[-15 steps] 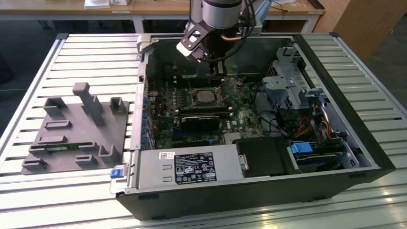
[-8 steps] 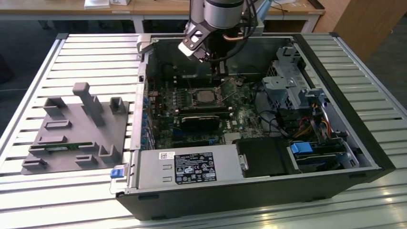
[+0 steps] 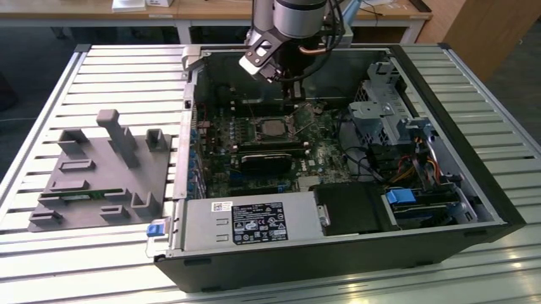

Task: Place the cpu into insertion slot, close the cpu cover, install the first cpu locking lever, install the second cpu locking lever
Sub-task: 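Close the cpu cover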

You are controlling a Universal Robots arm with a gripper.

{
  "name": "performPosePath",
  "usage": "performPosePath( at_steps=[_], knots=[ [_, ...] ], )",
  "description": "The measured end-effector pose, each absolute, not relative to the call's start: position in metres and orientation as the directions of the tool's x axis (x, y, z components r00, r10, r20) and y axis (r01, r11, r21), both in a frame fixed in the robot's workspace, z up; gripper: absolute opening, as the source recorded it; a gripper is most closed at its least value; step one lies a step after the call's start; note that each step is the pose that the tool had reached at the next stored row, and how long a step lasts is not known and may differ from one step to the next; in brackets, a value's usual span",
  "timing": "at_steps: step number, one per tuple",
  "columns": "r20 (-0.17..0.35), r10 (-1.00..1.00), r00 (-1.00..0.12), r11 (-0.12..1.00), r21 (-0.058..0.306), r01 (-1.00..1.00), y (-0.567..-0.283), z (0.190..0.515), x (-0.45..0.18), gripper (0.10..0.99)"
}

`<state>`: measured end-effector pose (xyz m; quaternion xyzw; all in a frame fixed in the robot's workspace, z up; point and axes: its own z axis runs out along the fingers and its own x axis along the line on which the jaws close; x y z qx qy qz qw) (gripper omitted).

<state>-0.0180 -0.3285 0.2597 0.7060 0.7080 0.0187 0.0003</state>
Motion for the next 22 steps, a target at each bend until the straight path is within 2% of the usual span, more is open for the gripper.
performPosePath(
  at_steps=[22],
  knots=[
    [0.023, 1.000, -0.005, 0.004, 0.027, 1.000, -0.327, 0.258, 0.010, 0.106]
  ],
)
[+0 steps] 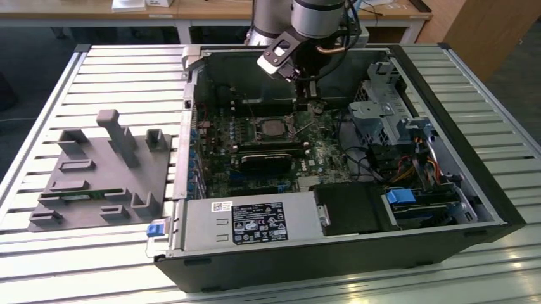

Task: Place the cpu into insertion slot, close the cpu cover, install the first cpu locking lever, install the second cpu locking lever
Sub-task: 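Close the cpu cover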

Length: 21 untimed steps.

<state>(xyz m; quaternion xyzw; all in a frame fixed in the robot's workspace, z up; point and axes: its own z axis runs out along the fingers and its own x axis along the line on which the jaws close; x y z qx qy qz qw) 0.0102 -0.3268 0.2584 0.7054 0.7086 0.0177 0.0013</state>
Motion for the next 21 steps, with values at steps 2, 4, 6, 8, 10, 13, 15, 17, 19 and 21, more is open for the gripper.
performPosePath(
  at_steps=[2, 4, 6, 8, 10, 13, 15, 17, 19, 21],
  knots=[
    [0.023, 1.000, -0.005, 0.004, 0.027, 1.000, -0.327, 0.258, 0.013, 0.106],
    [0.023, 1.000, -0.005, 0.004, 0.027, 1.000, -0.326, 0.258, 0.016, 0.106],
    [0.023, 1.000, -0.005, 0.004, 0.027, 1.000, -0.326, 0.258, 0.019, 0.106],
    [0.023, 1.000, -0.005, 0.004, 0.027, 1.000, -0.326, 0.257, 0.022, 0.106],
    [0.023, 1.000, -0.005, 0.004, 0.027, 1.000, -0.325, 0.257, 0.024, 0.106],
    [0.023, 1.000, -0.004, 0.003, 0.027, 1.000, -0.324, 0.256, 0.028, 0.106],
    [0.023, 1.000, -0.003, 0.003, 0.027, 1.000, -0.323, 0.256, 0.030, 0.106],
    [0.023, 1.000, -0.003, 0.003, 0.027, 1.000, -0.323, 0.256, 0.032, 0.106],
    [0.023, 1.000, -0.003, 0.002, 0.027, 1.000, -0.323, 0.256, 0.034, 0.106],
    [0.023, 1.000, -0.003, 0.002, 0.027, 1.000, -0.322, 0.255, 0.036, 0.106]
  ],
)
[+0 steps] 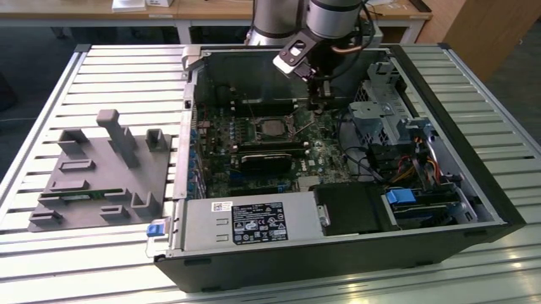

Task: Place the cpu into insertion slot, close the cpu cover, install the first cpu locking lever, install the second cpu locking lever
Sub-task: 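Close the cpu cover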

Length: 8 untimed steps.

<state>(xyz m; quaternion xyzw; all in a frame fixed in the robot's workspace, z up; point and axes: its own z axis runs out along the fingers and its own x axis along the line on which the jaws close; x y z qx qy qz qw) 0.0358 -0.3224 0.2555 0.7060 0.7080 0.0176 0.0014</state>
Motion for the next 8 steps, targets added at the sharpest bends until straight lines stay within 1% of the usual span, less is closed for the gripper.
performPosePath(
  at_steps=[8],
  knots=[
    [0.023, 1.000, -0.003, 0.002, 0.027, 1.000, -0.3222, 0.2552, 0.0456, 0.106]
  ],
)
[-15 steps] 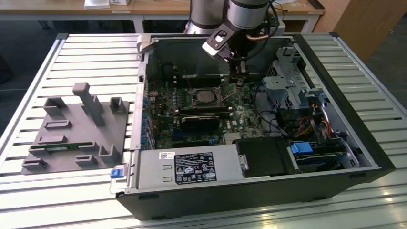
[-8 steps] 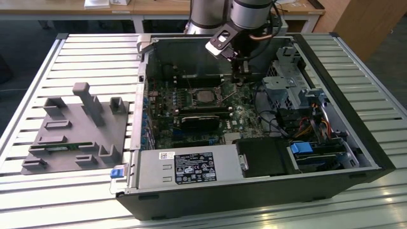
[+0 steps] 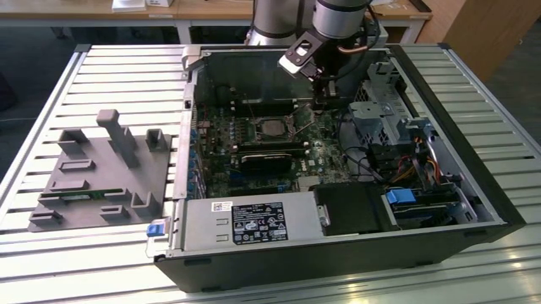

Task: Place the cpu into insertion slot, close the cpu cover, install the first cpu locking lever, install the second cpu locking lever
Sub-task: 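Close the cpu cover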

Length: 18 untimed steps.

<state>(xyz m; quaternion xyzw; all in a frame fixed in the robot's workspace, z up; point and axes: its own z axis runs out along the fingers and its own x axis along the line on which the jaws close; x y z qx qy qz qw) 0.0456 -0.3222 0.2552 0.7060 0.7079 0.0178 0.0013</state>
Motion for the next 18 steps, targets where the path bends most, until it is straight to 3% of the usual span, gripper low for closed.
performPosePath(
  at_steps=[18],
  knots=[
    [0.023, 1.000, -0.002, 0.001, 0.026, 1.000, -0.320, 0.241, 0.057, 0.106]
  ],
)
